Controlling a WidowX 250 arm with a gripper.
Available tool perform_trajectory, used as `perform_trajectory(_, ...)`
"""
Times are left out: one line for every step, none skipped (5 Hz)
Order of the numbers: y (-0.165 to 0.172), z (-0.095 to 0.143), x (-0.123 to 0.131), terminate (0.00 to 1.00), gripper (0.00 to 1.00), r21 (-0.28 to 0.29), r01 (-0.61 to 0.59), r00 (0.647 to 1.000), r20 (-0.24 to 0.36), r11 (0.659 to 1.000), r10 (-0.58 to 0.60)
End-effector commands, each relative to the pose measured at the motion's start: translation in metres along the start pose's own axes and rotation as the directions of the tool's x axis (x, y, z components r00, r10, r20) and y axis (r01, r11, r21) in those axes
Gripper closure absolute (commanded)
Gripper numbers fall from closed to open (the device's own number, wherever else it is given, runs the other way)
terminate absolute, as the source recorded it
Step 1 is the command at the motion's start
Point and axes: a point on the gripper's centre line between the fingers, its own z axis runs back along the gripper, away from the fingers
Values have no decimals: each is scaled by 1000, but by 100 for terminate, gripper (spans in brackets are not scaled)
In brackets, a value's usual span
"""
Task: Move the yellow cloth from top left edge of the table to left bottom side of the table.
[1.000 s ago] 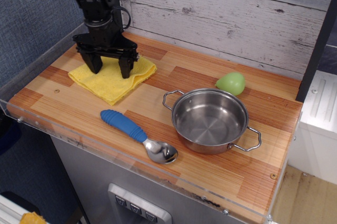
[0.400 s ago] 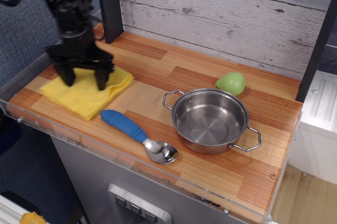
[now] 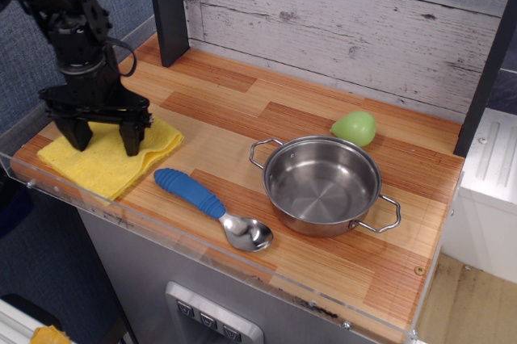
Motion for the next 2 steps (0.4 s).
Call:
perform_trajectory(3,4,-7,0,0,-1,-22,1000,-2,1000,22)
perform_trajectory(0,8,-3,0,0,-29,-21,1000,22,999,22)
